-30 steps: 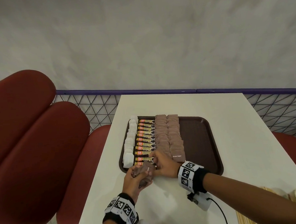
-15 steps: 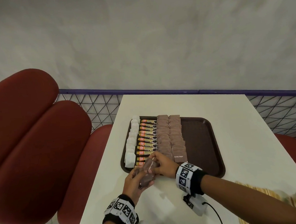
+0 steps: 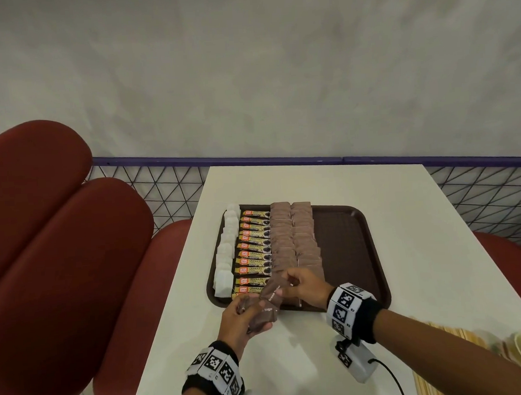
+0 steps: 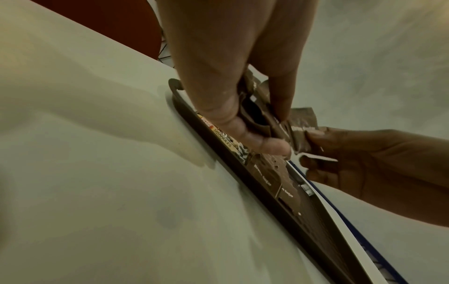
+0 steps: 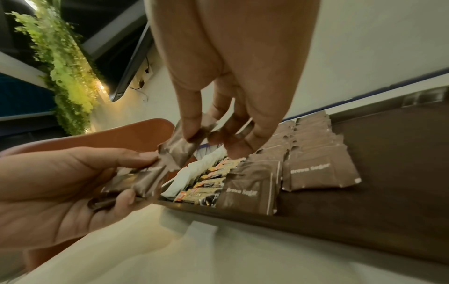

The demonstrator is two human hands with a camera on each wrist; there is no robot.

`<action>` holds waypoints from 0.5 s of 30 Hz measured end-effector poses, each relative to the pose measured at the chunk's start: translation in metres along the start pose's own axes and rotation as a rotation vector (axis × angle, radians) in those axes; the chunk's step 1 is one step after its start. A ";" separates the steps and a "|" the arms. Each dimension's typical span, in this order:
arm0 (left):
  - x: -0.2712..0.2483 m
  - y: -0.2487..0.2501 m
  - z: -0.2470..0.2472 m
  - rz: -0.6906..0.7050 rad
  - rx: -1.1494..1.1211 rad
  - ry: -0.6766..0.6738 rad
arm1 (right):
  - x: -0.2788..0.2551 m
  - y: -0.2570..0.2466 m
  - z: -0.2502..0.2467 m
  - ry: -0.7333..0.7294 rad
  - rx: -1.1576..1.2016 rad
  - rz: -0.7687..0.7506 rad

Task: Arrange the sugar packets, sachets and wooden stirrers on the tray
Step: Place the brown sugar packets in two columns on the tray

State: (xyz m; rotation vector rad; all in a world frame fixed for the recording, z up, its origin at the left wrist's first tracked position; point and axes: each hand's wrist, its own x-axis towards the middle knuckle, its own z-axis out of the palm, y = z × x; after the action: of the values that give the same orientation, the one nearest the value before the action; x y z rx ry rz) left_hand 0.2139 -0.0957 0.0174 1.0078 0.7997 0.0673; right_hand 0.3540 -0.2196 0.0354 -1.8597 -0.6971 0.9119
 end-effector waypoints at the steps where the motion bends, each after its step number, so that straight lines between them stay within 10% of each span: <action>1: 0.001 0.000 0.000 0.001 0.000 0.005 | -0.002 0.000 -0.004 0.046 -0.016 0.013; 7: 0.006 0.000 -0.011 0.015 -0.084 0.046 | -0.011 0.013 -0.048 0.492 -0.162 0.219; 15: 0.006 0.001 -0.013 0.026 -0.098 0.026 | -0.013 0.043 -0.050 0.444 -0.252 0.407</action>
State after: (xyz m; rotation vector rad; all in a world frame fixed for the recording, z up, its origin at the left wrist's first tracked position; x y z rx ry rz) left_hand 0.2102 -0.0831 0.0106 0.9267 0.7999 0.1409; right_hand 0.3911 -0.2720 0.0153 -2.3804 -0.1639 0.6360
